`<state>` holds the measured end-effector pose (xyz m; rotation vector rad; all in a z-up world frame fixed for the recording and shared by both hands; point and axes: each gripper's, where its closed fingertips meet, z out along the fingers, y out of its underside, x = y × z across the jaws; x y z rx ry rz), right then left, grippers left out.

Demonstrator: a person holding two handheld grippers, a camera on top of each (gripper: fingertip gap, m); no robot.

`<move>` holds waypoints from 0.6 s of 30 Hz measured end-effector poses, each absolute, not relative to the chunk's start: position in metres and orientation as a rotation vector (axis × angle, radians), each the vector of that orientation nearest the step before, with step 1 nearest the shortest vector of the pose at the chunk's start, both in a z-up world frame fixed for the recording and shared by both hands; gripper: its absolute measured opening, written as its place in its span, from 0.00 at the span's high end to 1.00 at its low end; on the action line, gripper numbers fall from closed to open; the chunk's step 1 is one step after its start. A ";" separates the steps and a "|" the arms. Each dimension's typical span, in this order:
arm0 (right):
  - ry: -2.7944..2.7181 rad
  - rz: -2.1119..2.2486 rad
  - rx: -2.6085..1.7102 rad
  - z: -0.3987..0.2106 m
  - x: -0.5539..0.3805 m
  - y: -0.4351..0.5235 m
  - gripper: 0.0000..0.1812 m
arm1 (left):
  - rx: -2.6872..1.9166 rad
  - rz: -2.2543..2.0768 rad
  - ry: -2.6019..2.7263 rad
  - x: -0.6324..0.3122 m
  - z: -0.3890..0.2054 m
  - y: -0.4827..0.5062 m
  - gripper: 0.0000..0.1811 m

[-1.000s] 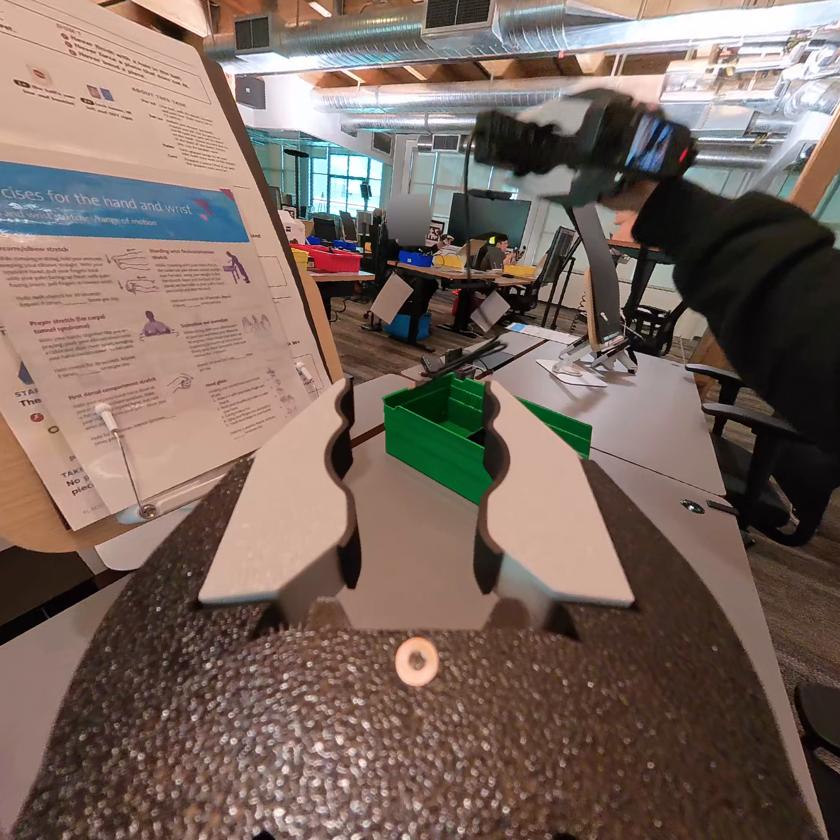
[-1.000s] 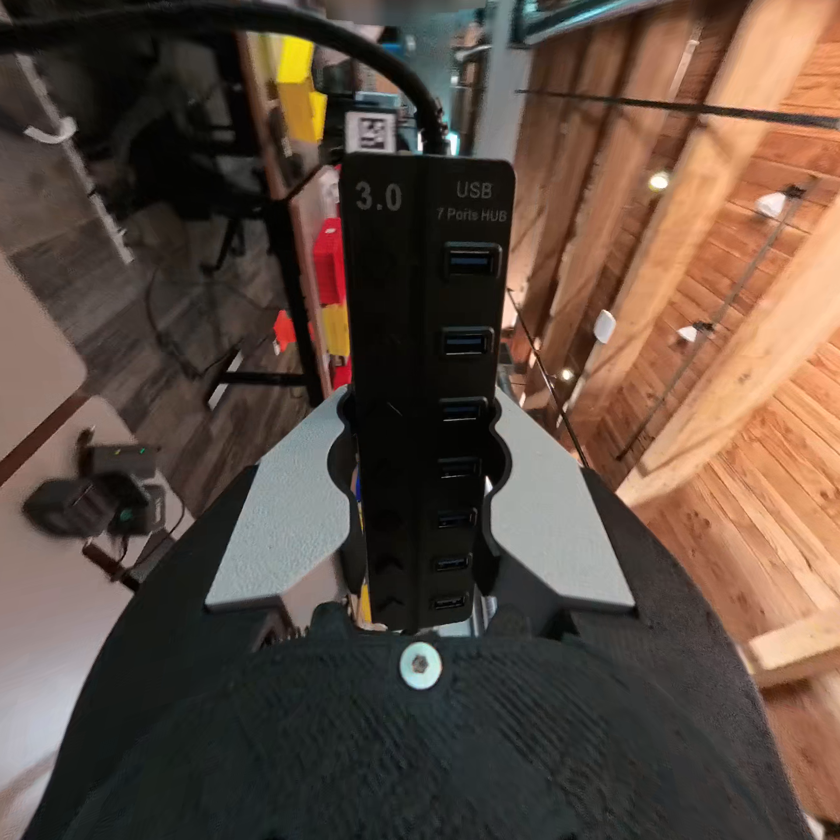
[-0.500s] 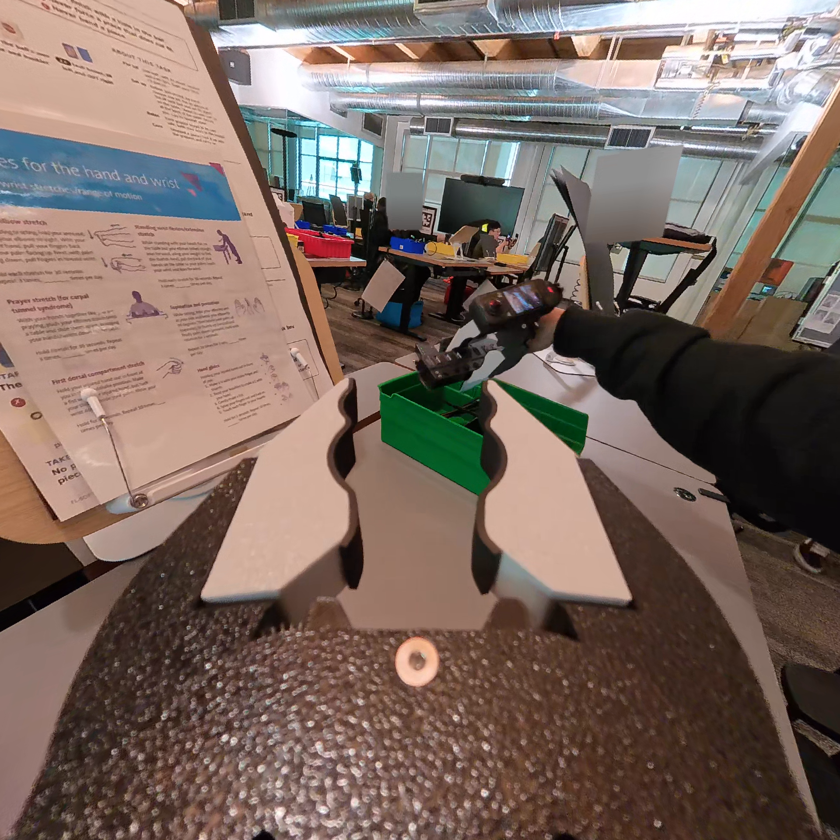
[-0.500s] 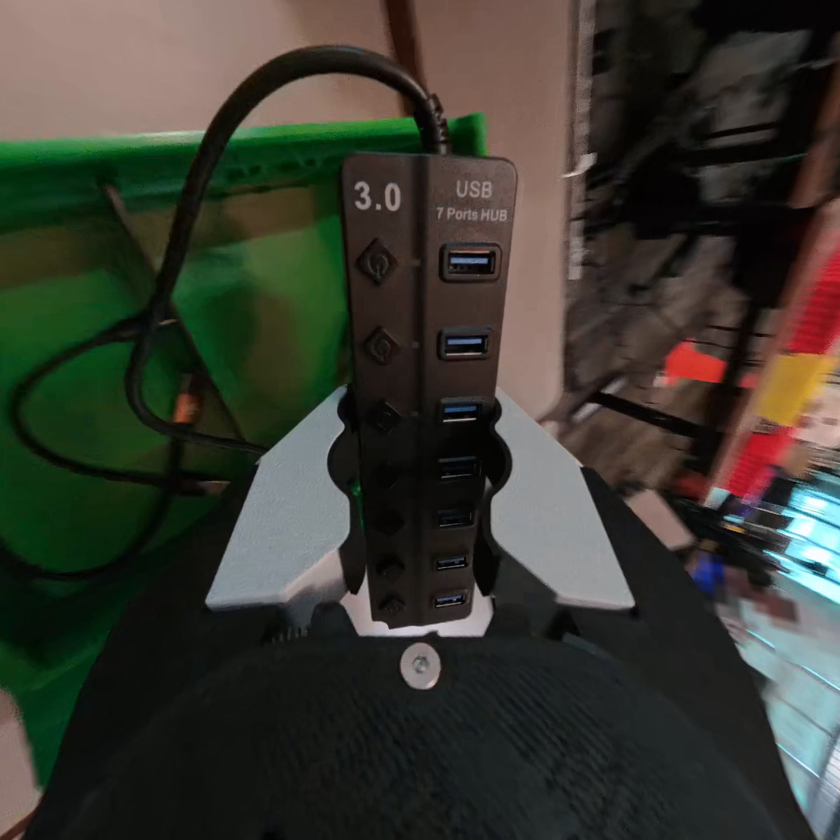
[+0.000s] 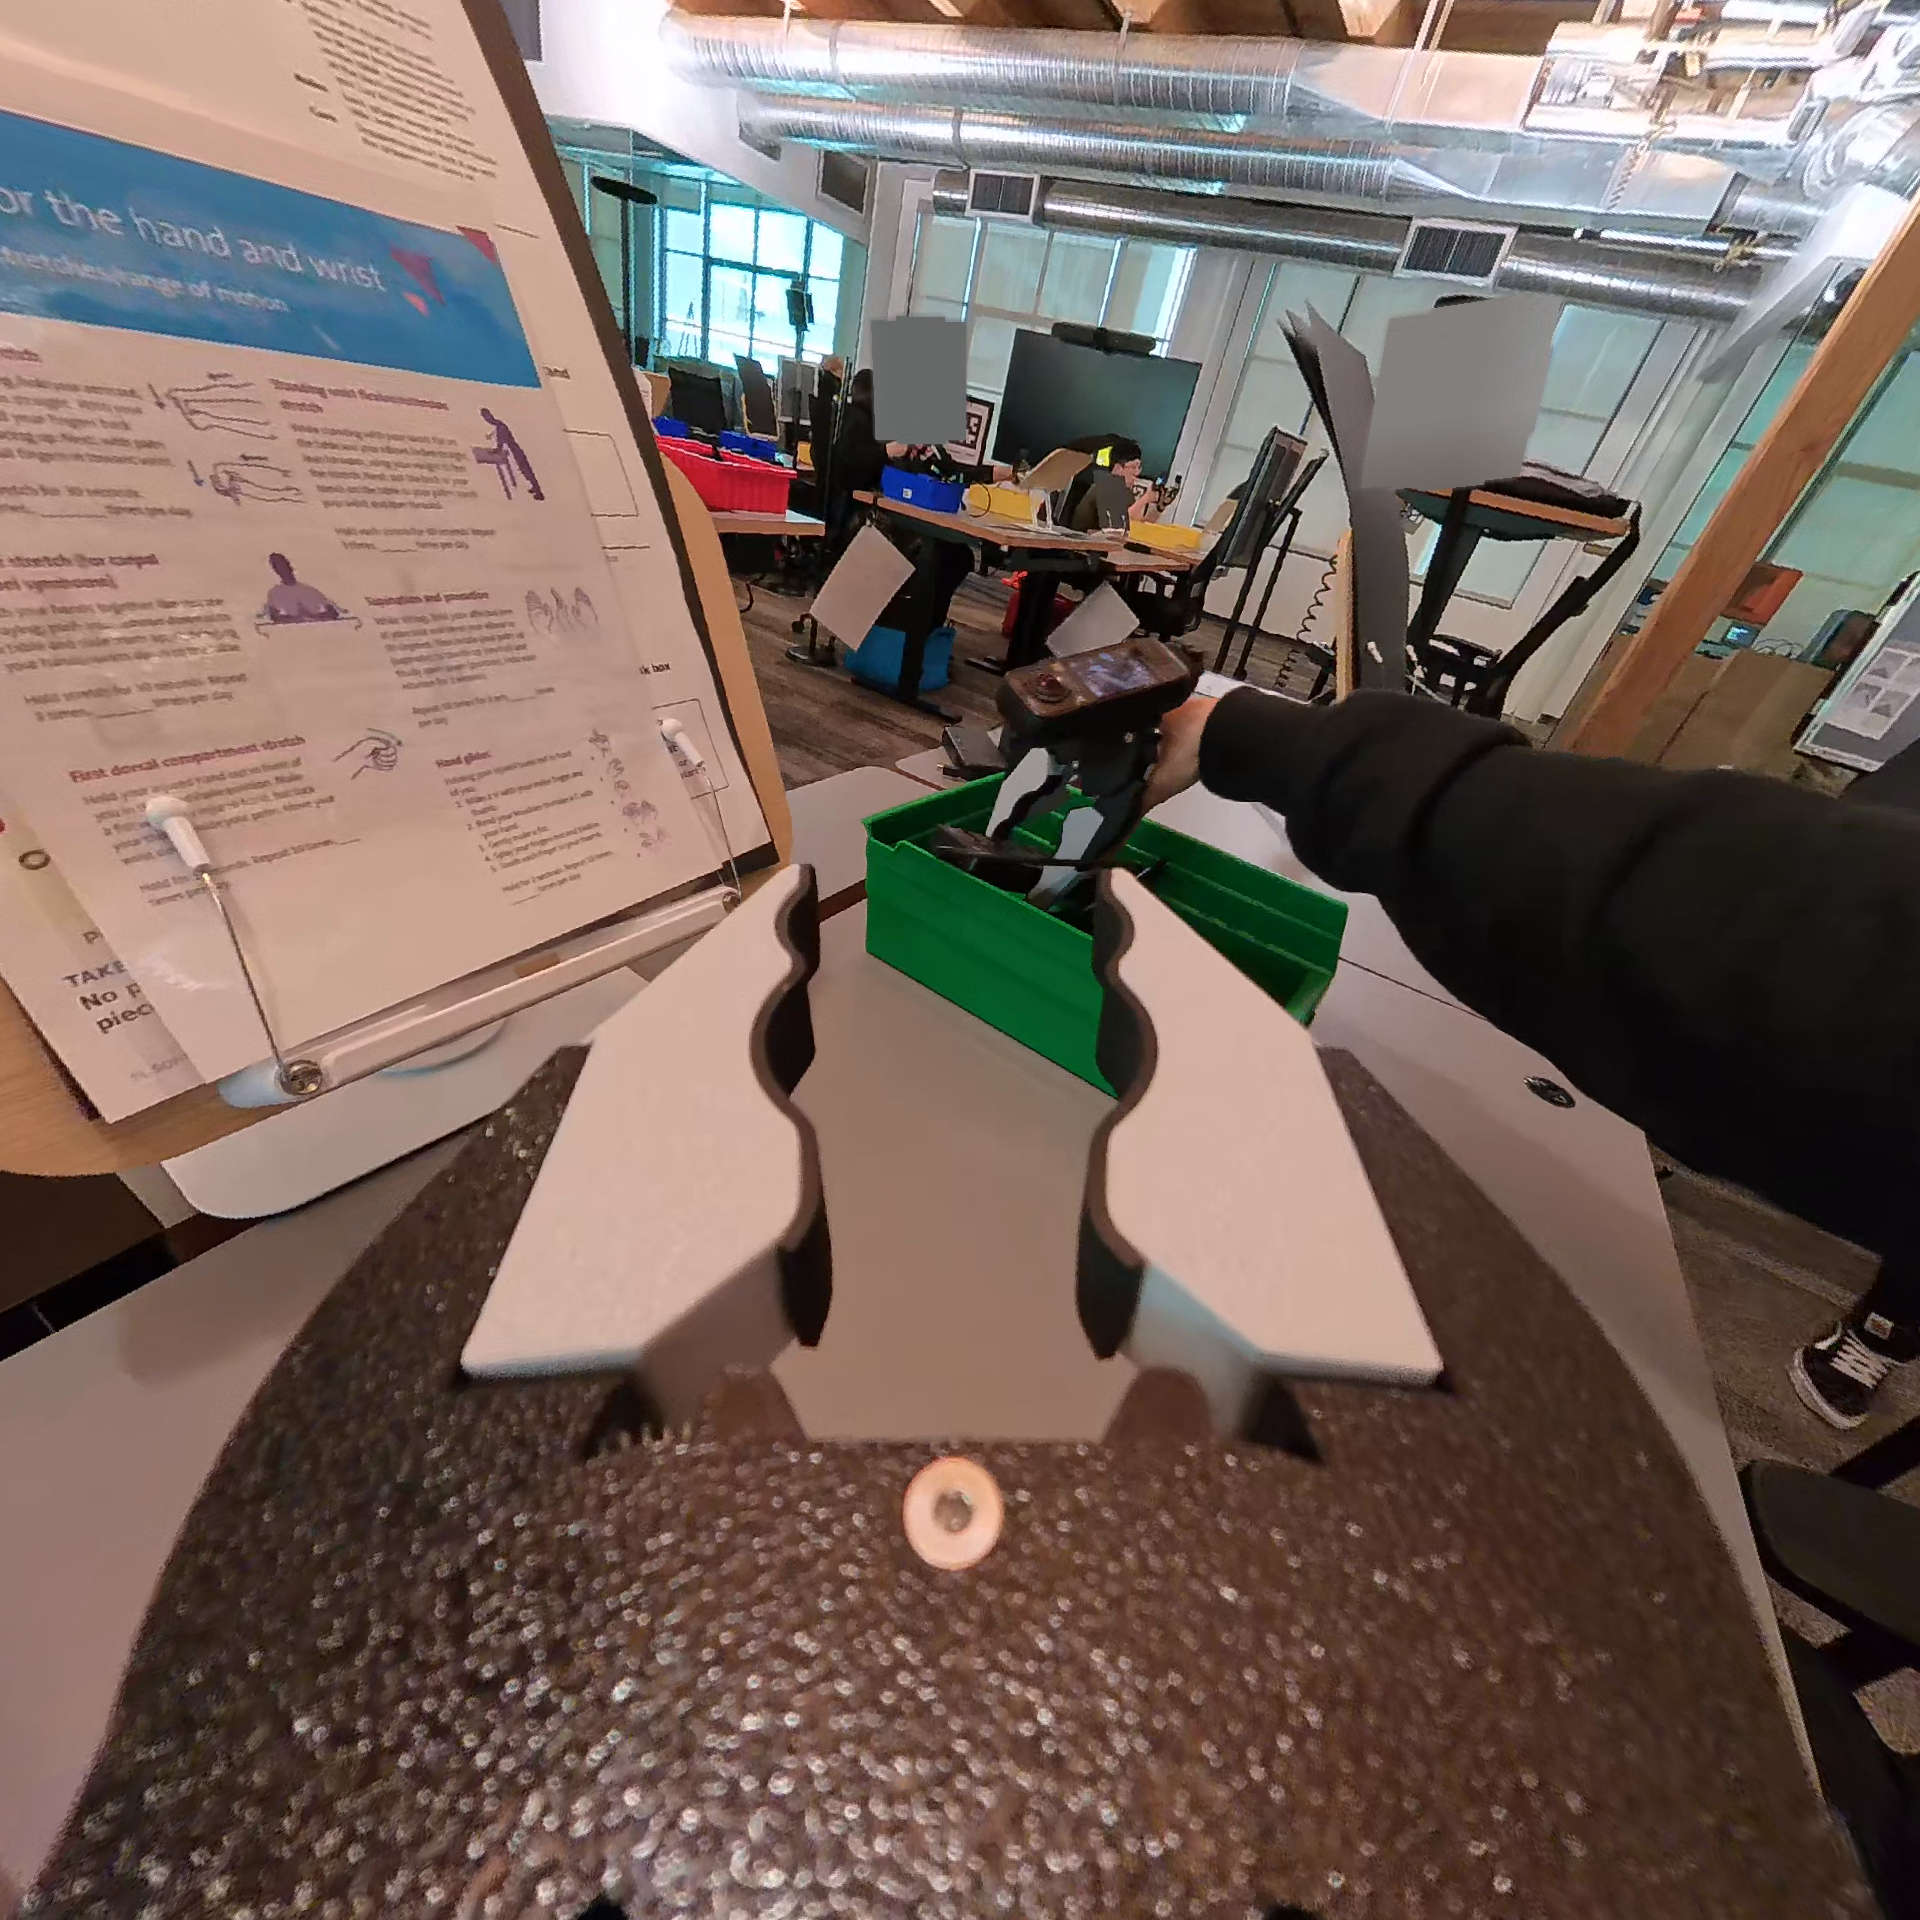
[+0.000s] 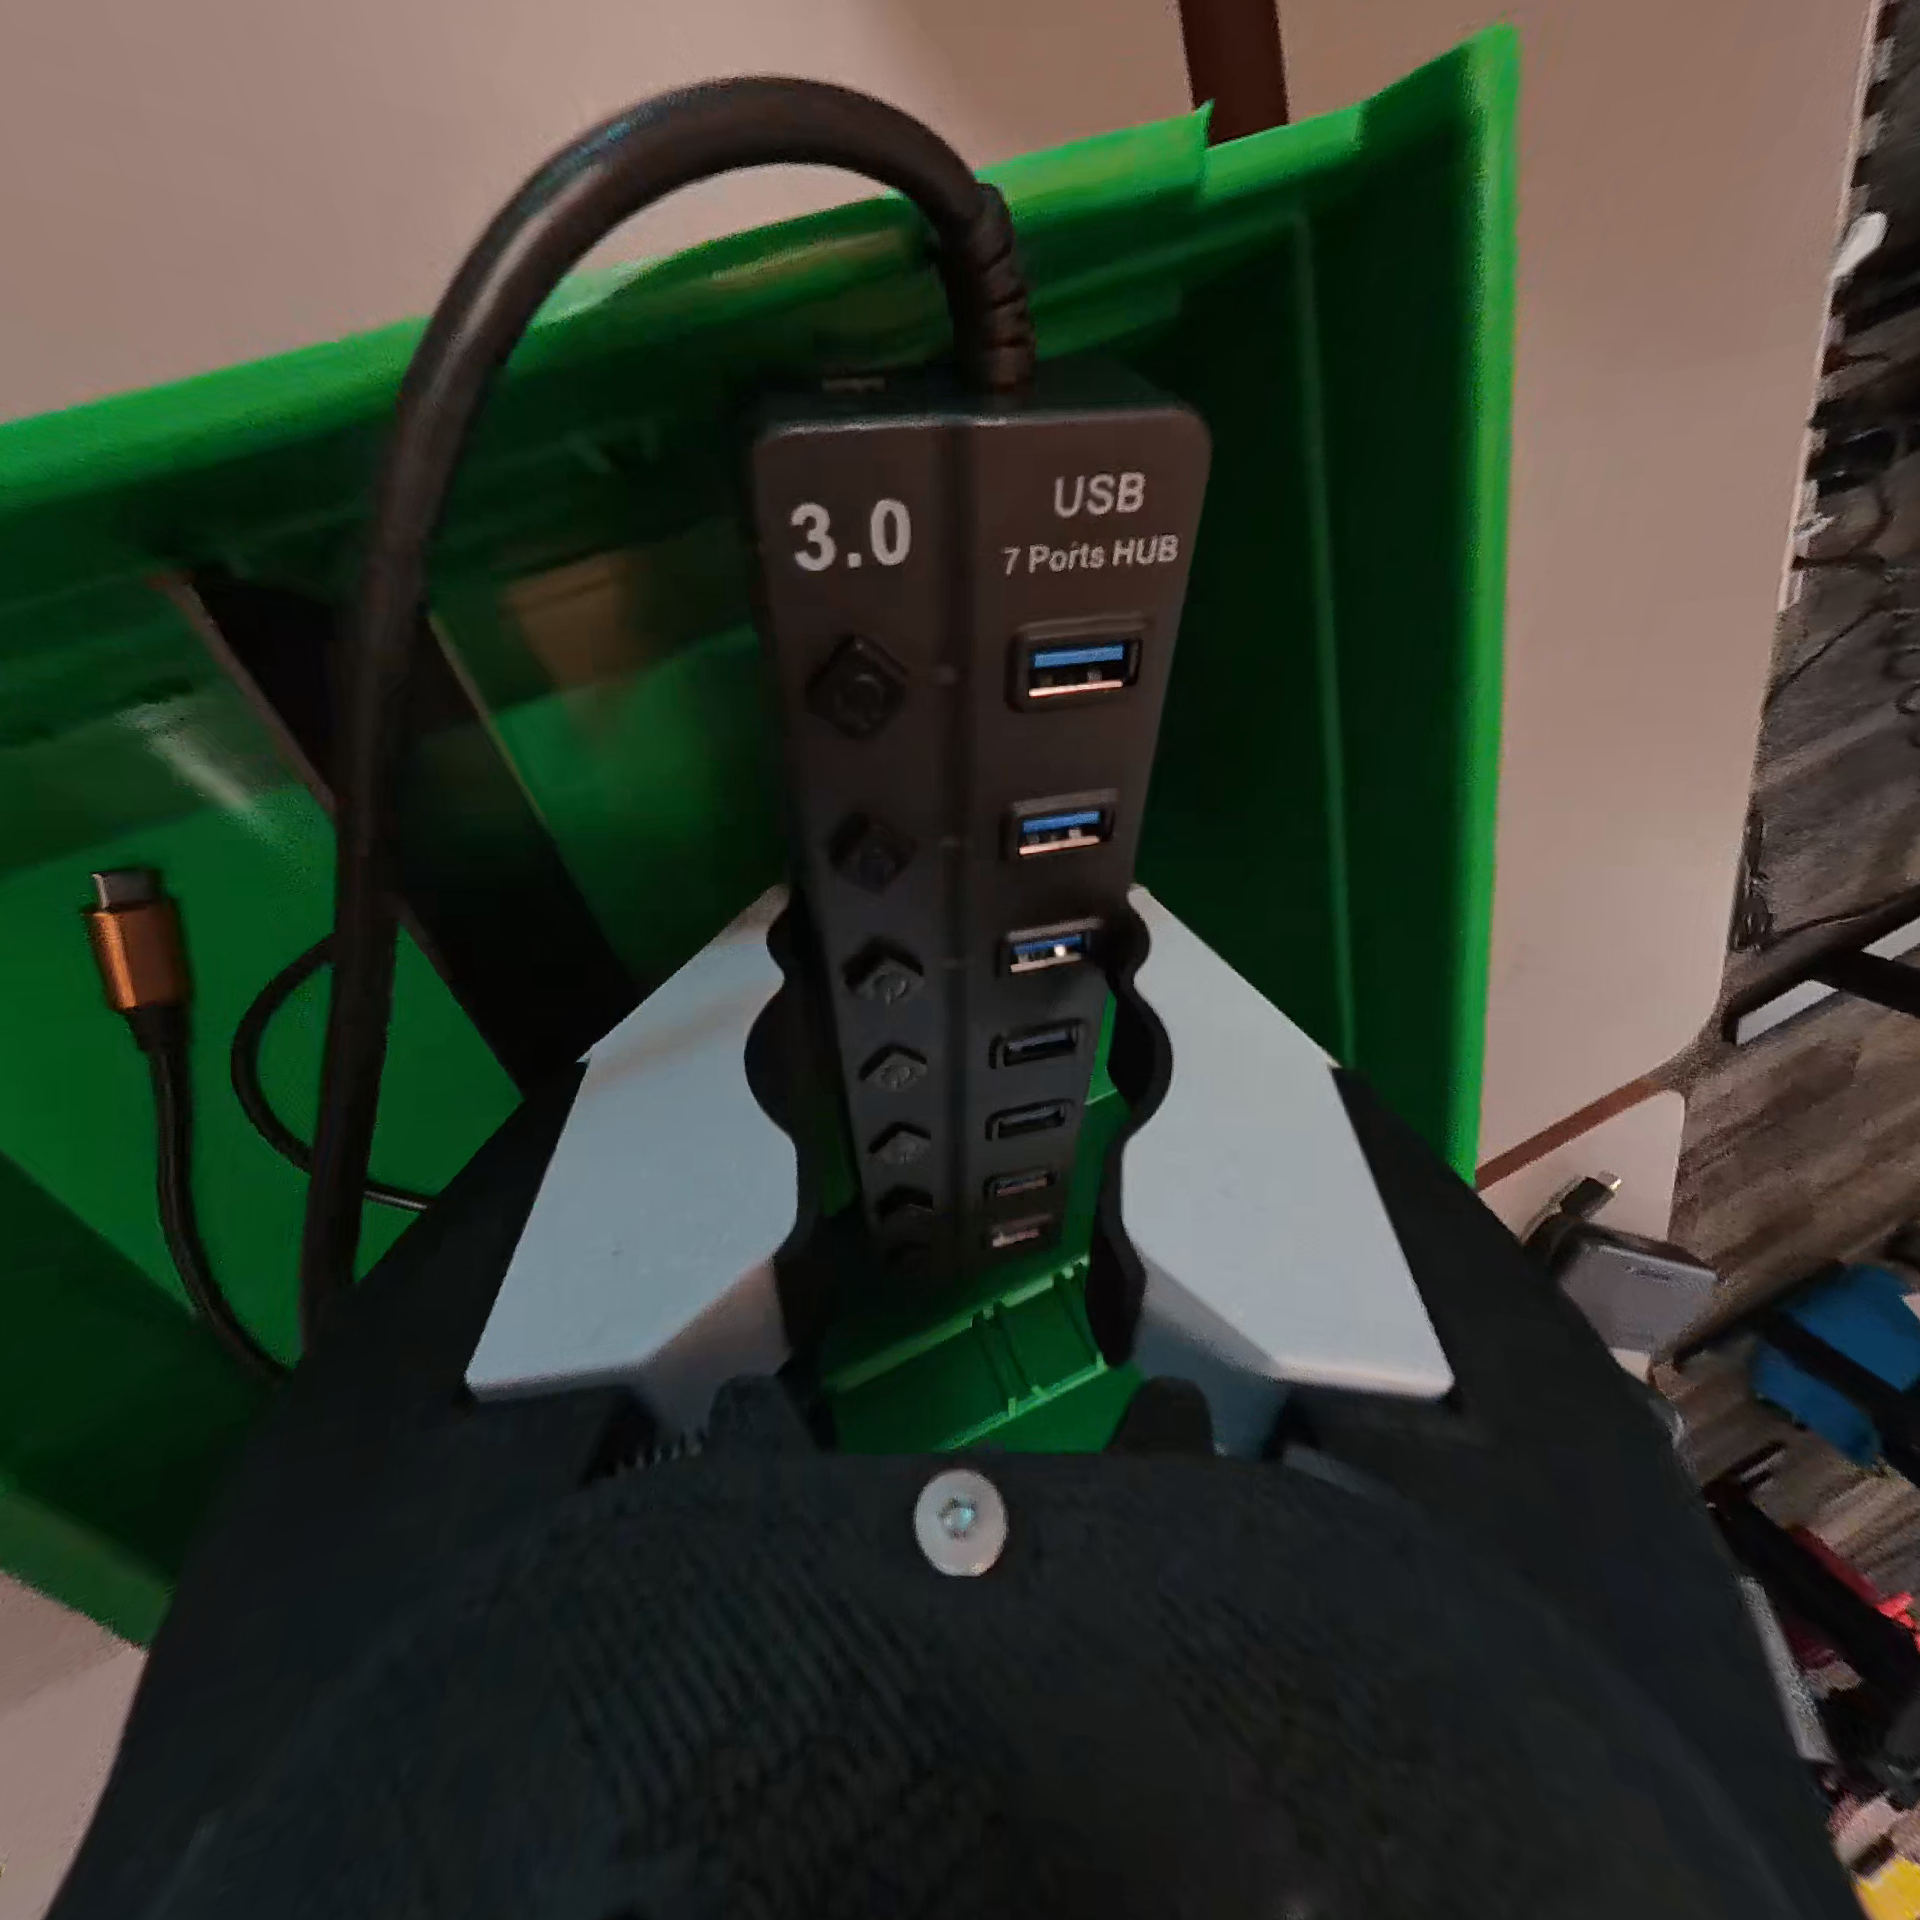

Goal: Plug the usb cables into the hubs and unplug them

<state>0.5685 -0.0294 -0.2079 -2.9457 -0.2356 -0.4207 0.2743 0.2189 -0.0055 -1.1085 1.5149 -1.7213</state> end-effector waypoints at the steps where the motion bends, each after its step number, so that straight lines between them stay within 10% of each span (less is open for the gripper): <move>1: -0.214 -0.430 -2.931 -0.203 0.569 -0.030 0.69 | -1.111 -1.723 1.510 0.274 -0.005 0.220 0.72; 10: 0.215 -0.811 -2.339 -0.068 0.578 -0.014 0.49 | -1.140 -1.678 1.466 0.266 0.000 0.241 0.72; 18: 0.174 -0.433 -1.861 -0.041 0.374 0.086 0.51 | -1.498 -0.750 1.462 0.211 -0.058 0.405 0.70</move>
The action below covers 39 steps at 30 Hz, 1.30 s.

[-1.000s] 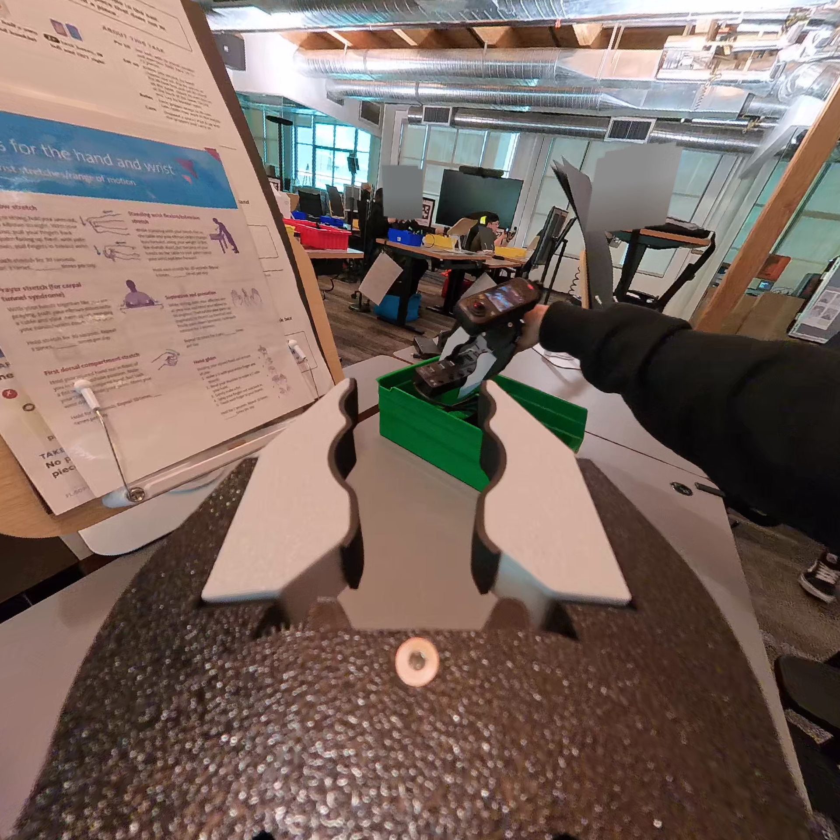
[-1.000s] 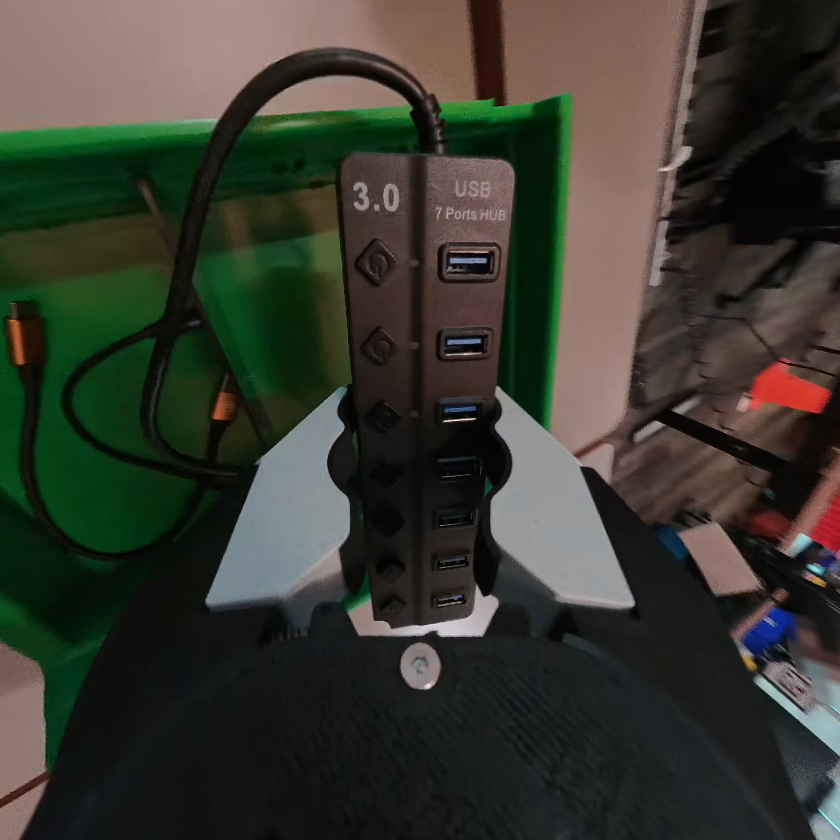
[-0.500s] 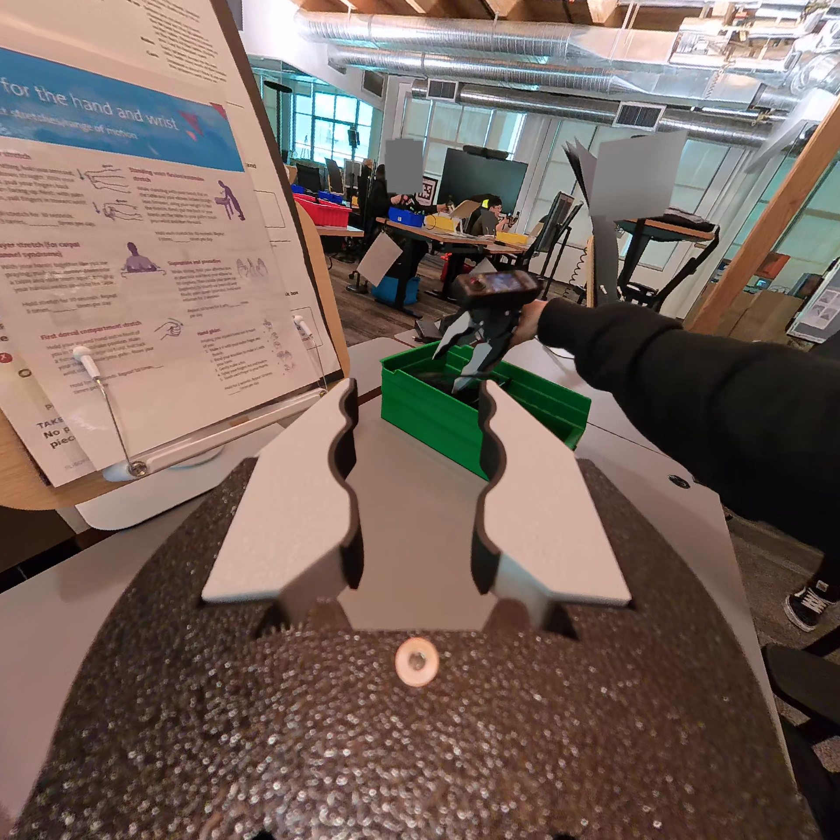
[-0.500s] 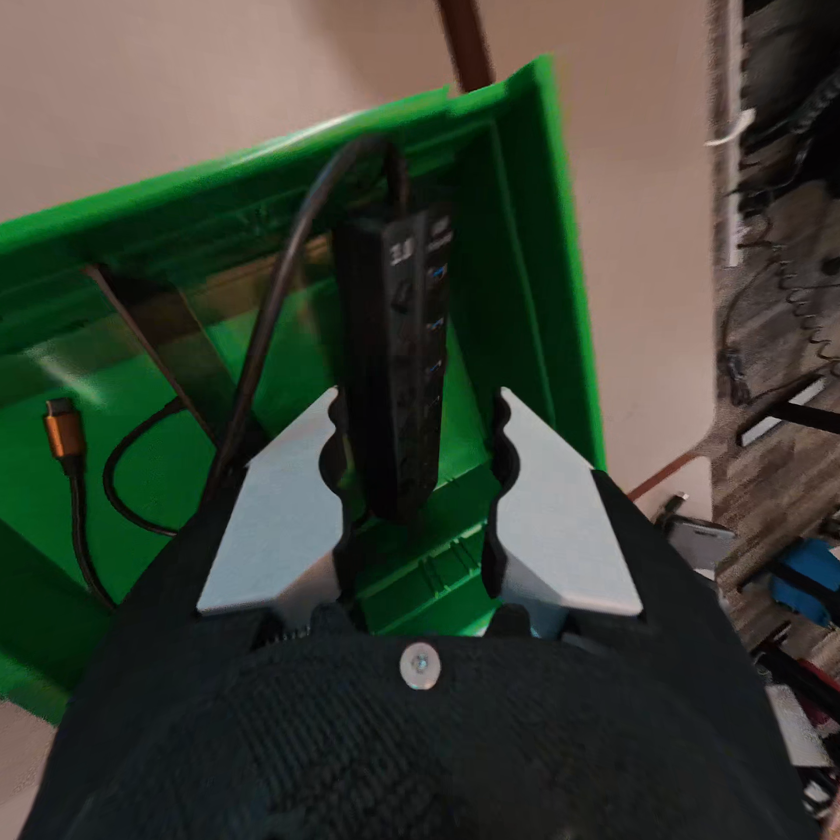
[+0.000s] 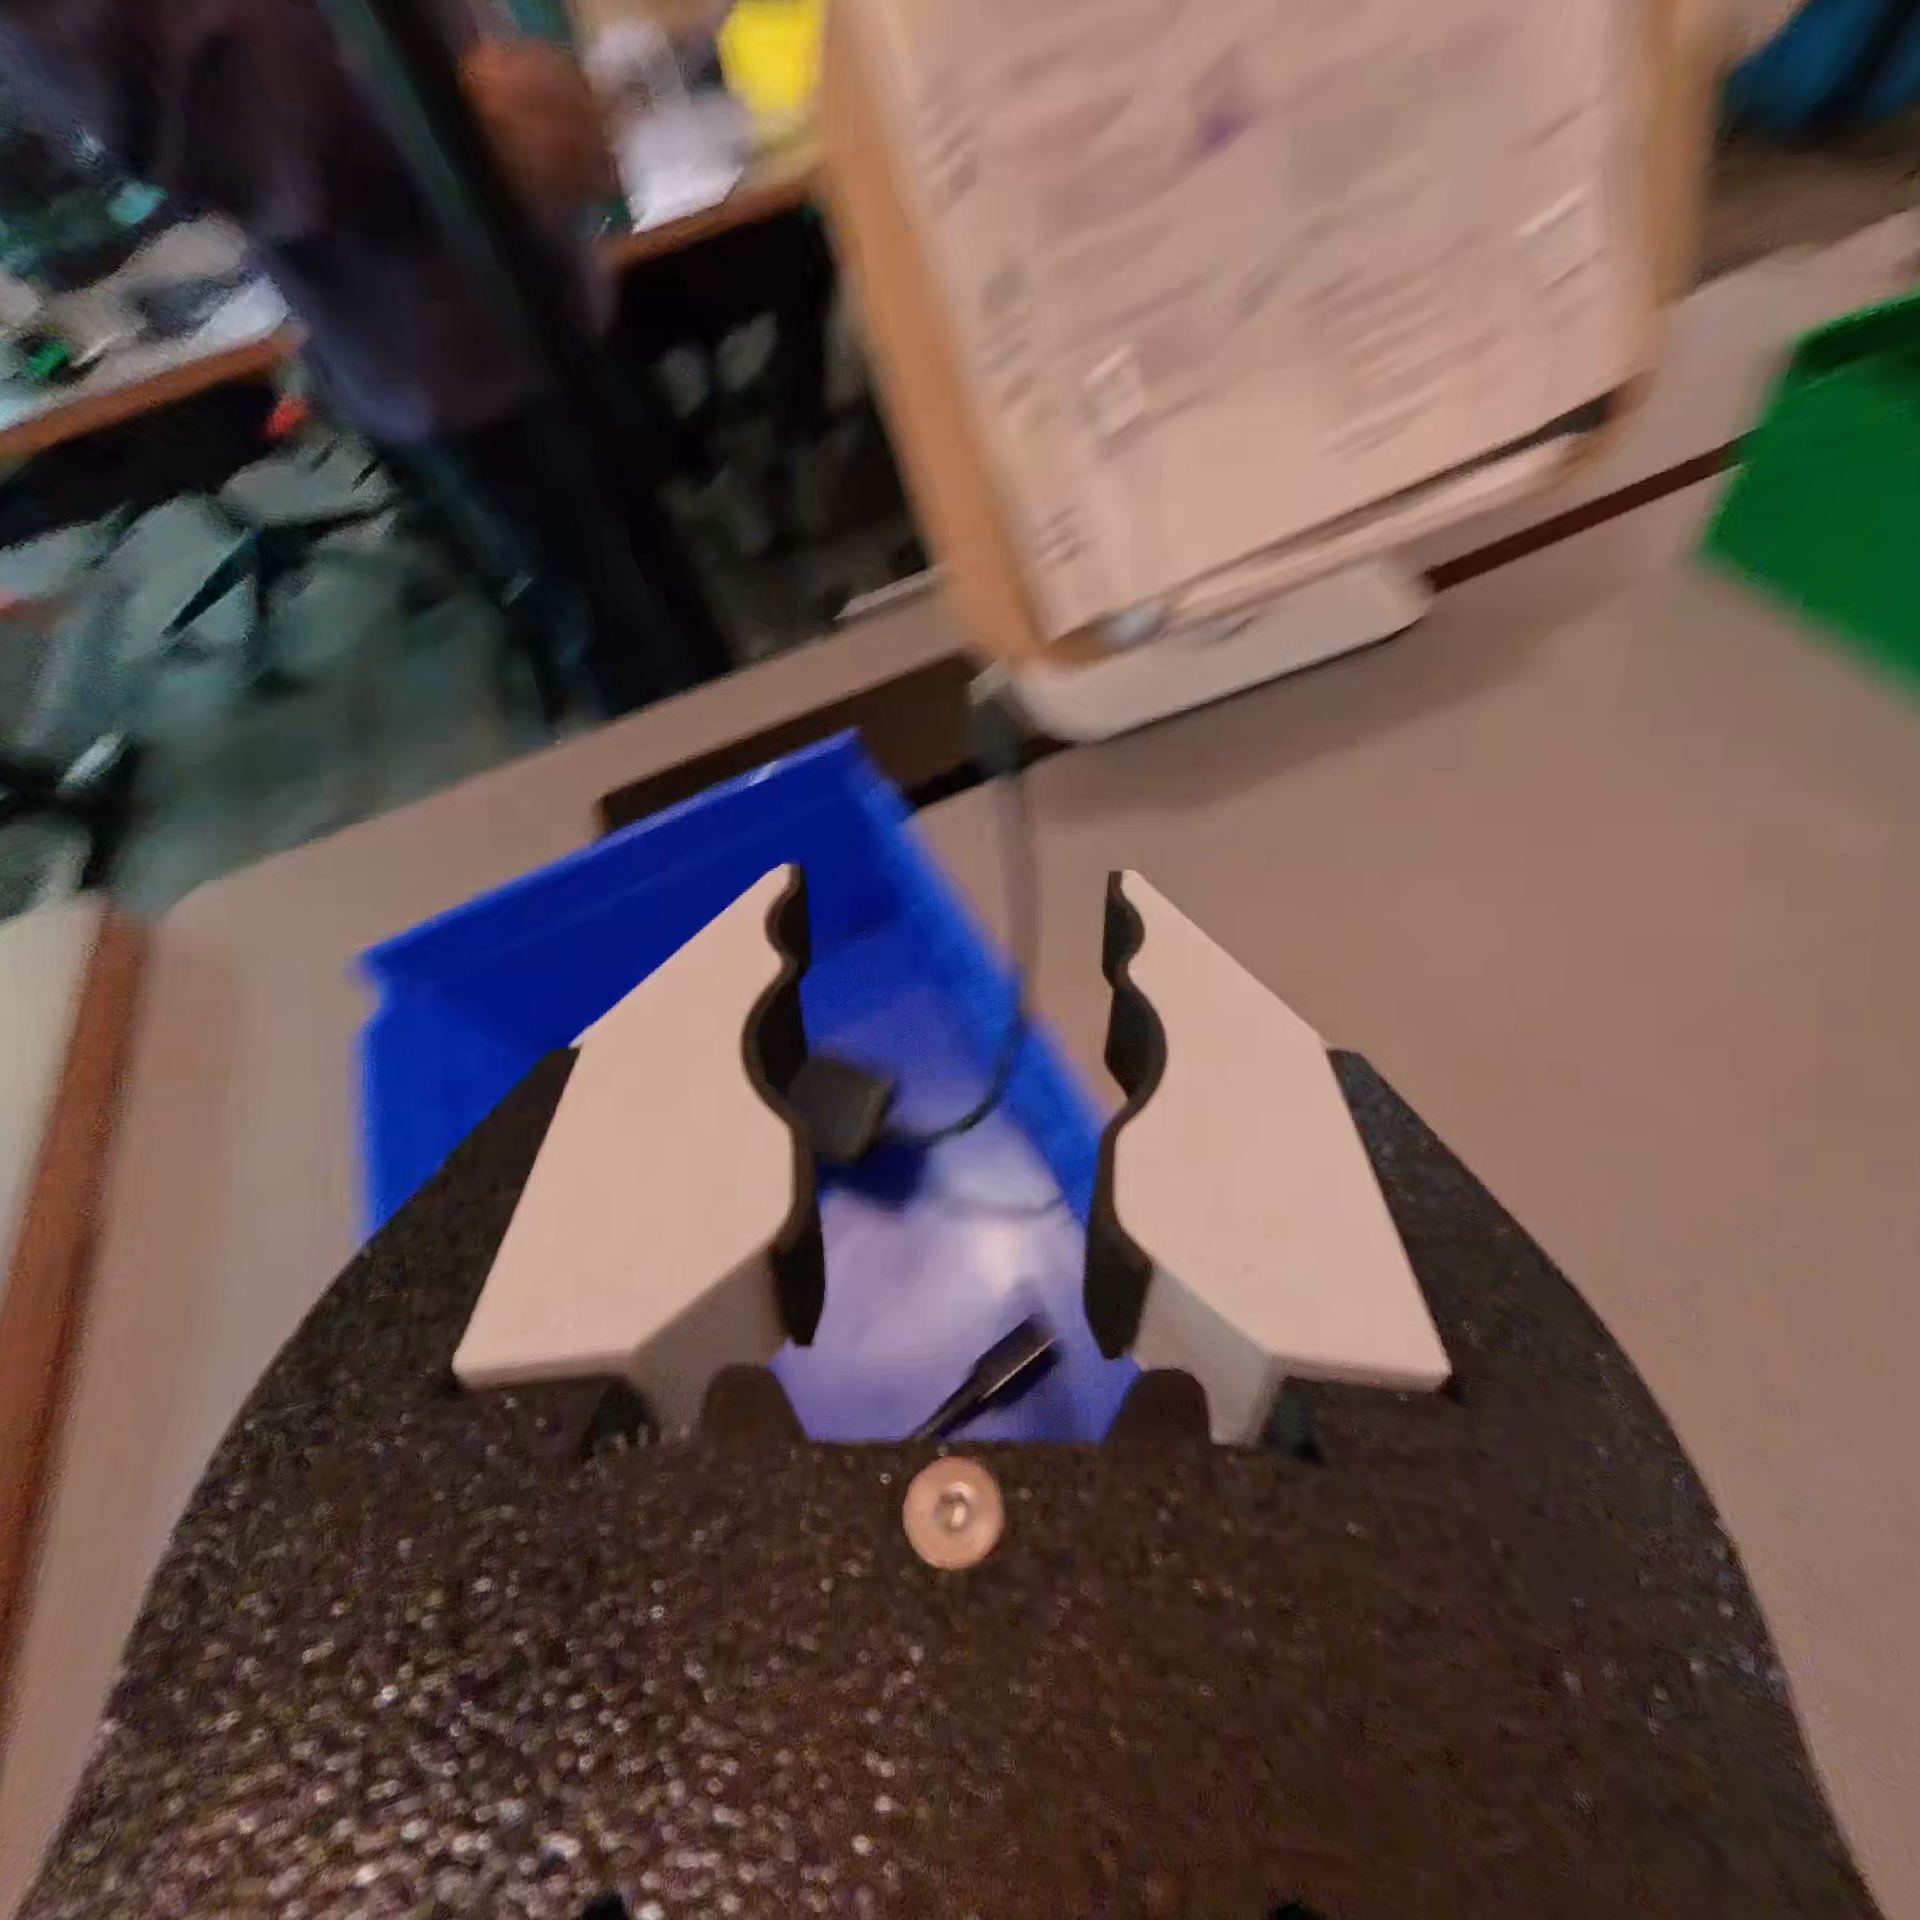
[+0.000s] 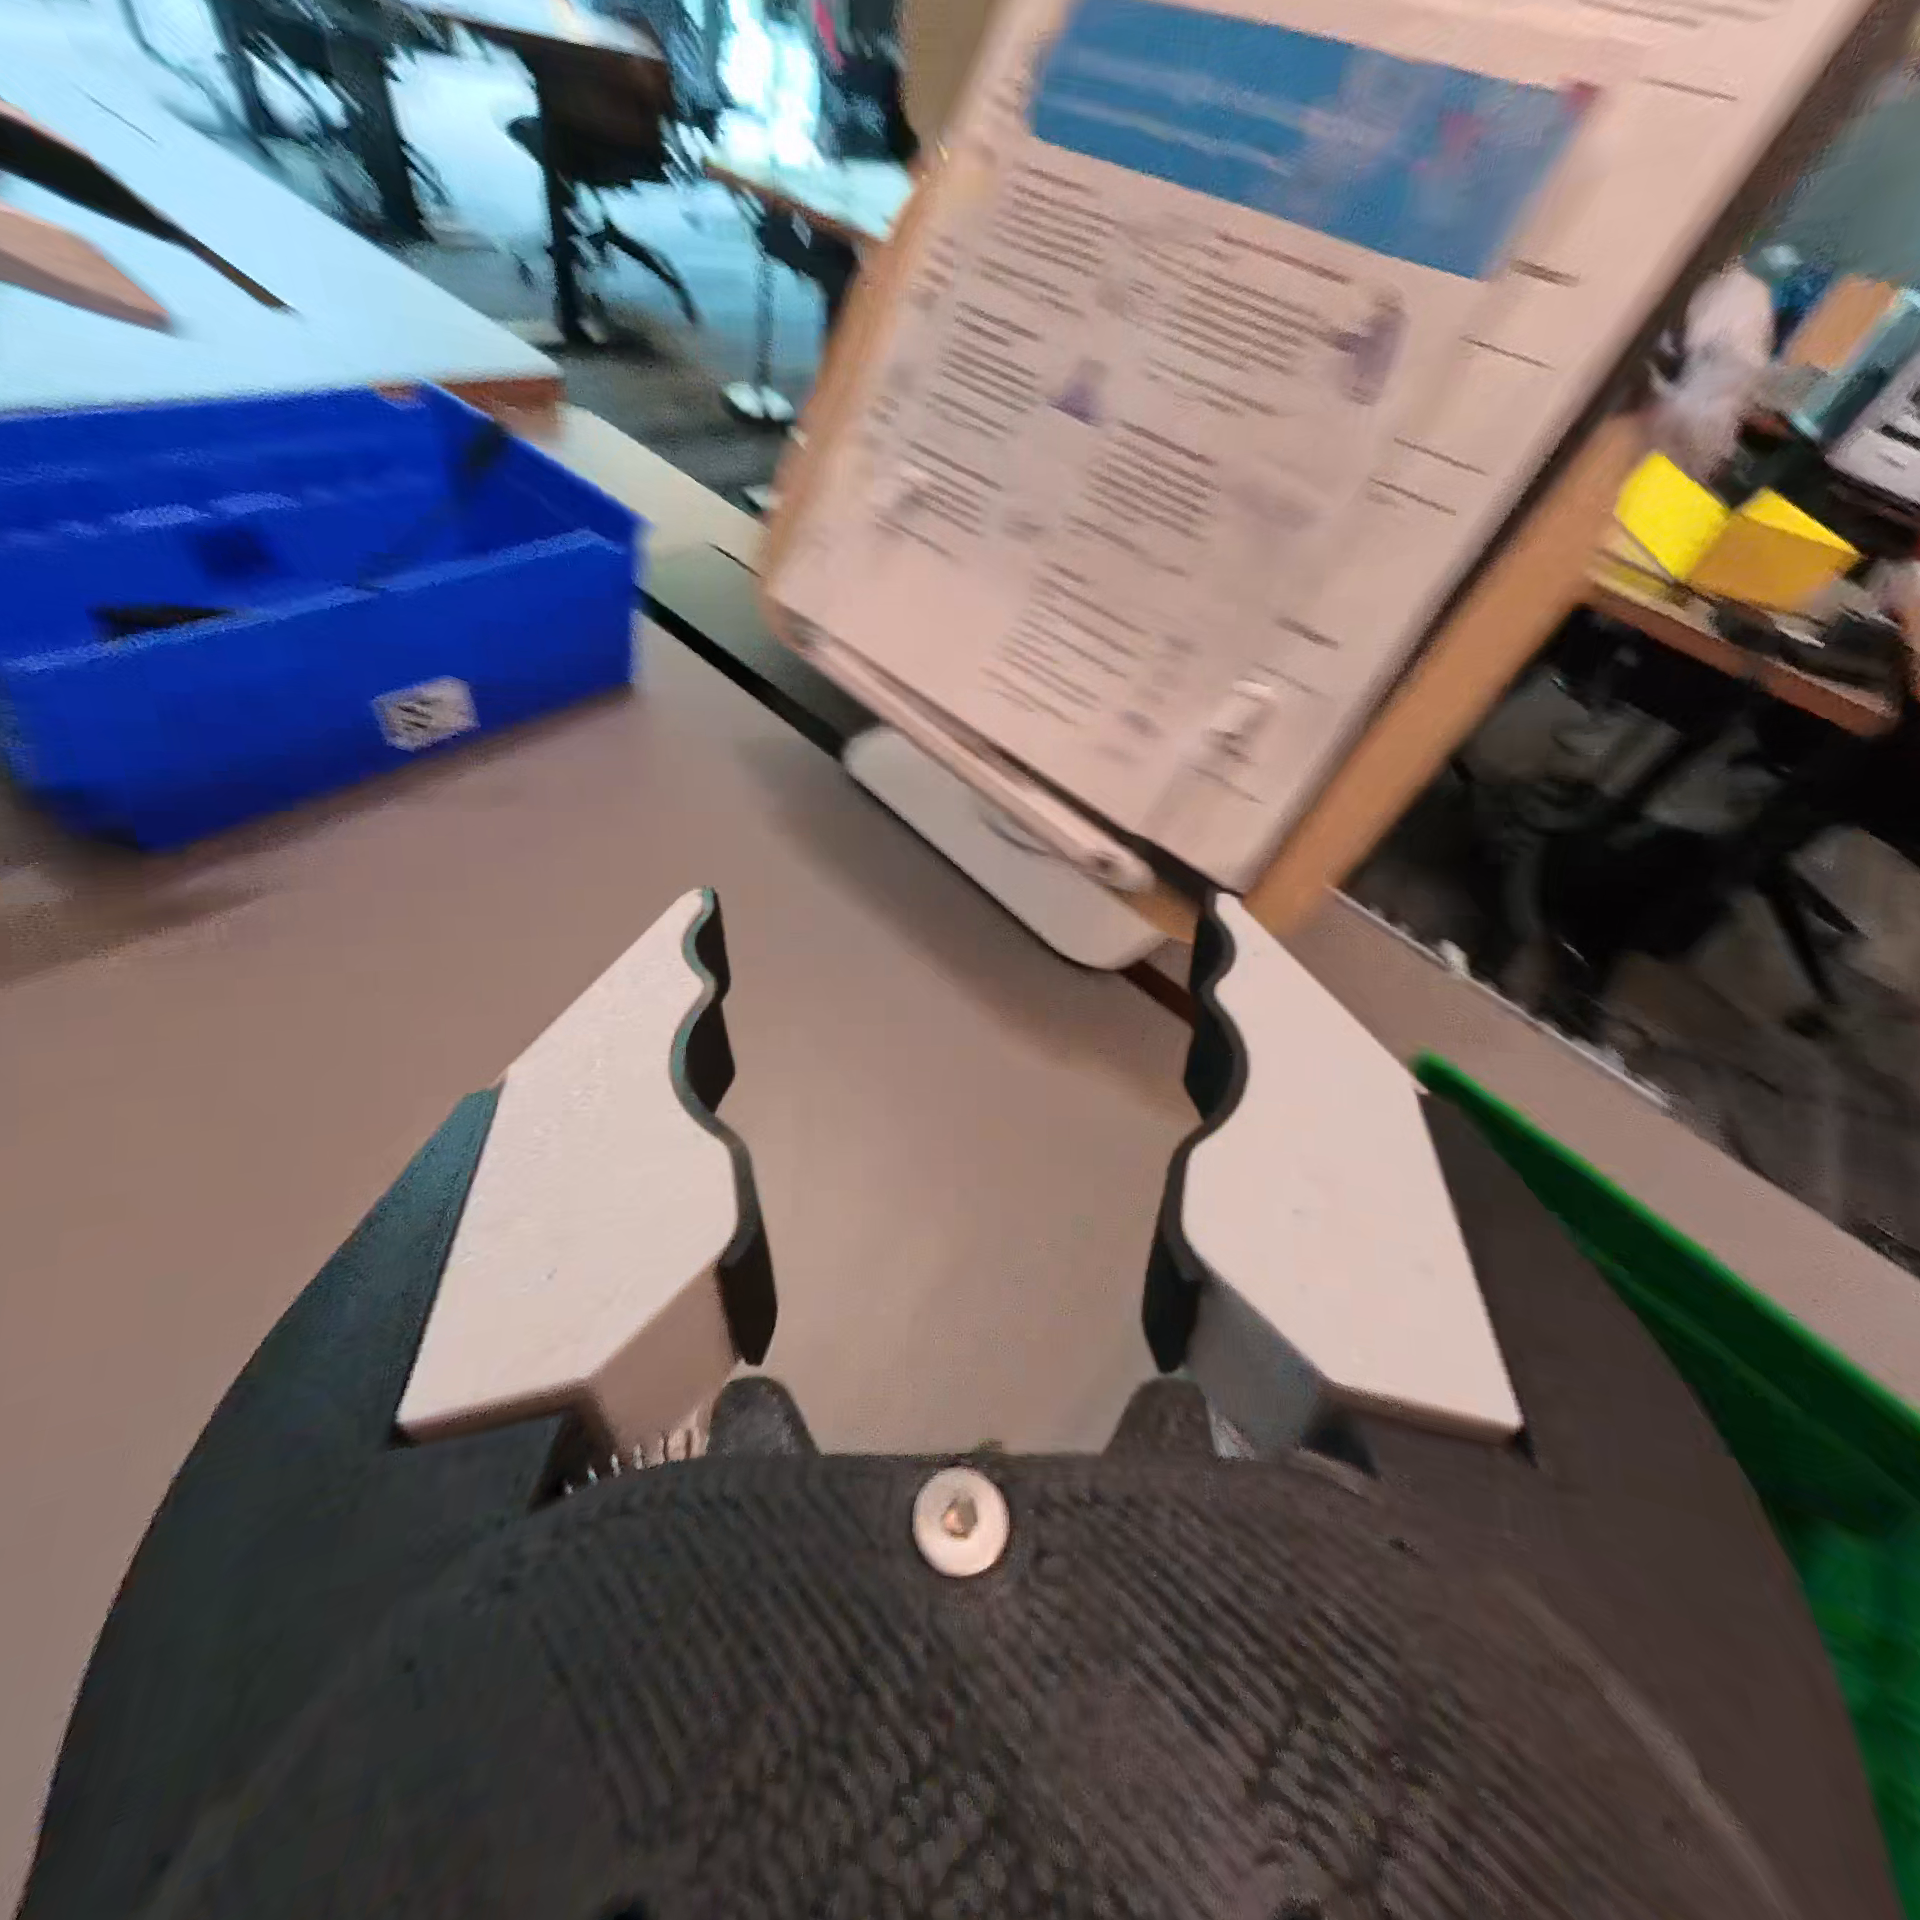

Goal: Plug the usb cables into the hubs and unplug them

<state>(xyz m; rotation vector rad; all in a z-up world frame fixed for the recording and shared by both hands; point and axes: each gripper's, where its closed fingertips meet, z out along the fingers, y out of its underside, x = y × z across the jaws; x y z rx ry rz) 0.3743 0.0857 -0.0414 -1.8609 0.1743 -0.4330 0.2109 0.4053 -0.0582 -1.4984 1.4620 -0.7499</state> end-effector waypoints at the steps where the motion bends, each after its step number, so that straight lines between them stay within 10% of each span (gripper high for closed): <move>1: 0.157 -0.407 -1.821 -0.051 0.354 0.098 0.54 | -1.562 -0.671 1.475 0.201 -0.074 0.428 0.67; 11: 0.004 -0.410 -1.795 -0.131 0.285 0.163 0.53 | -0.995 -0.075 2.008 0.200 -0.191 0.468 0.57; 19: 0.011 -0.280 -1.679 -0.132 0.263 0.170 0.55 | -0.855 0.056 1.944 0.229 -0.222 0.476 0.86; 39: 0.220 0.880 -1.214 -0.037 0.259 0.155 0.65 | 0.550 -0.014 1.428 0.184 -0.025 0.199 0.95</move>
